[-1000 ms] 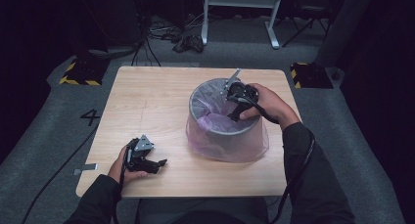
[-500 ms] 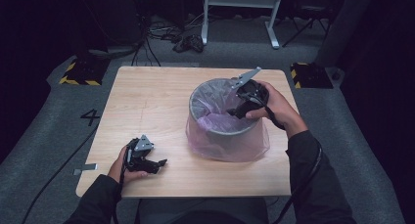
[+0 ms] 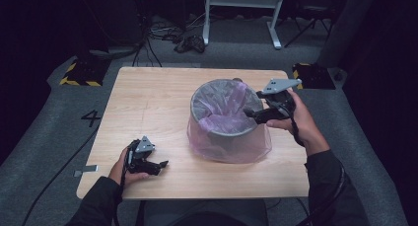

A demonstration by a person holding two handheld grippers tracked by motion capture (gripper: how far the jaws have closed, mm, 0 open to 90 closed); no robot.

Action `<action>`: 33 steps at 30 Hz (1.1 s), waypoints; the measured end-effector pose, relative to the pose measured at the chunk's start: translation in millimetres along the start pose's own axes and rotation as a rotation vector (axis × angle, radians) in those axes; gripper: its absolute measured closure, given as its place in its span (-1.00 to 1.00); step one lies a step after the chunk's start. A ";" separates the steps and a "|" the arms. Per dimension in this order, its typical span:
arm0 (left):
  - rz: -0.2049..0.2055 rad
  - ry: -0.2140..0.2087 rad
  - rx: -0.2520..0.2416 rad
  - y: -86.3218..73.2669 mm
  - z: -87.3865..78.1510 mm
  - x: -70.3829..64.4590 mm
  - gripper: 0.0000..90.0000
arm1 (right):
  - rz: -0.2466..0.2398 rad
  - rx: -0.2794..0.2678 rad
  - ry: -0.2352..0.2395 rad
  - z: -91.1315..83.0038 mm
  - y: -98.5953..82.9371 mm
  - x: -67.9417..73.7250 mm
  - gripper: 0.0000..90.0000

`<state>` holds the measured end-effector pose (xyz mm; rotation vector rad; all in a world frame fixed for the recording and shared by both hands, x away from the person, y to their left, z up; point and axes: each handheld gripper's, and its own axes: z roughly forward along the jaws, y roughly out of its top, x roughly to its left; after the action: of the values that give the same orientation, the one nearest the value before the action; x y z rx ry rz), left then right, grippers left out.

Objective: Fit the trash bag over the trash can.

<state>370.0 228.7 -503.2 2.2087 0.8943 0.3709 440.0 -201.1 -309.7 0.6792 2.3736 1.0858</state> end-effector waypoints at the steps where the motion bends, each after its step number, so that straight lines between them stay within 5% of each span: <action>1: 0.000 0.000 0.000 0.0 0.0 0.0 -0.65 | 0.007 -0.010 0.004 -4.5 -3.9 0.2 -0.52; 11: -0.002 0.002 0.000 0.0 0.0 -0.2 -0.65 | 0.025 -0.119 -0.024 -49.5 -35.3 3.7 -0.54; 18: -0.002 0.002 0.000 0.0 0.0 -0.2 -0.65 | 0.013 -0.113 -0.032 -61.0 -49.0 10.0 -0.56; 33: -0.003 0.002 0.000 0.3 0.4 0.0 -0.65 | -0.015 0.054 -0.071 -37.4 -96.8 16.8 -0.59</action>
<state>370.3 228.4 -503.2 2.2069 0.8990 0.3721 381.5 -267.6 -366.3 0.7067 2.3509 0.9778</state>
